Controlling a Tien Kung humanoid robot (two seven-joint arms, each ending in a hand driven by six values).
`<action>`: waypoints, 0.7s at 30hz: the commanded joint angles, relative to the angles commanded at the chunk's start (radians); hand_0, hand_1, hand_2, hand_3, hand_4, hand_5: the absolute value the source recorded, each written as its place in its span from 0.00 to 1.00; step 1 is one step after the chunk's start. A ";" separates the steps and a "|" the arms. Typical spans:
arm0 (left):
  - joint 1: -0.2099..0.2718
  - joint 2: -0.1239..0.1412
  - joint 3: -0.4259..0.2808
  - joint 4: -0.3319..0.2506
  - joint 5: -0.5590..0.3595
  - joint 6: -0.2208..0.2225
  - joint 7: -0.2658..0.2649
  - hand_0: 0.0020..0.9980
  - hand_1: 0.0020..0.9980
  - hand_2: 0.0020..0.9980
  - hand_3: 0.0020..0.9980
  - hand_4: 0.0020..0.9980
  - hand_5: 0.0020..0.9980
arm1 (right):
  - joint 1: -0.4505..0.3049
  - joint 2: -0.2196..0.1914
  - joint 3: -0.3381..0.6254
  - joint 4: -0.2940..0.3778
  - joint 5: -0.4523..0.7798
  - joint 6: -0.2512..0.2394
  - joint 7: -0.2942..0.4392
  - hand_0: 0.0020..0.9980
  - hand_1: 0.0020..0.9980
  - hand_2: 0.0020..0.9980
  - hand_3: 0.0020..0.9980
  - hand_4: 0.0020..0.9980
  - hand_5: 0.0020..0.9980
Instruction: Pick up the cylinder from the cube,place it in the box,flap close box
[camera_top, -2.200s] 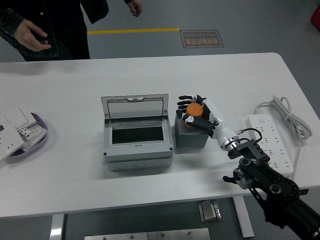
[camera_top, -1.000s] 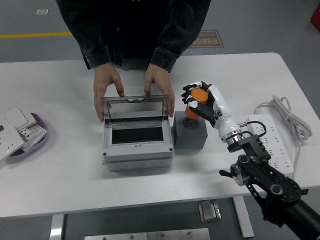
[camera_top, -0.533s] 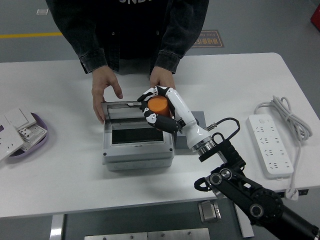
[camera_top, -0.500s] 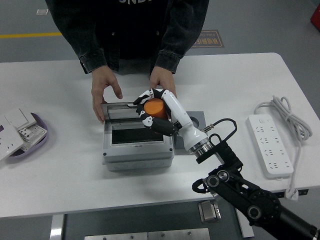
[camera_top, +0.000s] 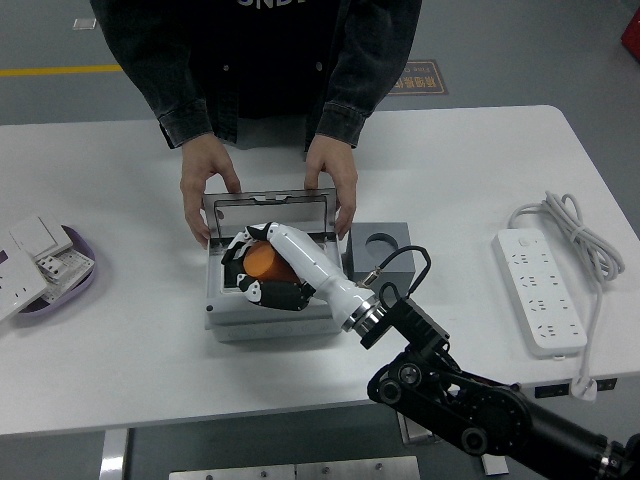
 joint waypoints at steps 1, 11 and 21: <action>0.000 0.000 0.001 0.000 -0.001 0.000 0.000 0.61 0.62 0.58 0.63 0.69 0.20 | 0.007 0.001 -0.003 -0.016 -0.019 -0.005 -0.005 0.00 0.16 0.21 0.20 0.00 0.00; 0.009 0.005 0.001 -0.001 -0.003 0.002 0.001 0.61 0.62 0.58 0.63 0.69 0.20 | 0.040 0.012 -0.008 -0.080 -0.213 -0.015 -0.086 0.00 0.16 0.21 0.20 0.00 0.00; 0.014 0.005 -0.004 -0.001 0.001 0.001 0.002 0.61 0.62 0.58 0.63 0.69 0.20 | 0.069 0.005 -0.019 -0.023 -0.428 0.096 -0.227 0.05 0.19 0.24 0.22 0.00 0.00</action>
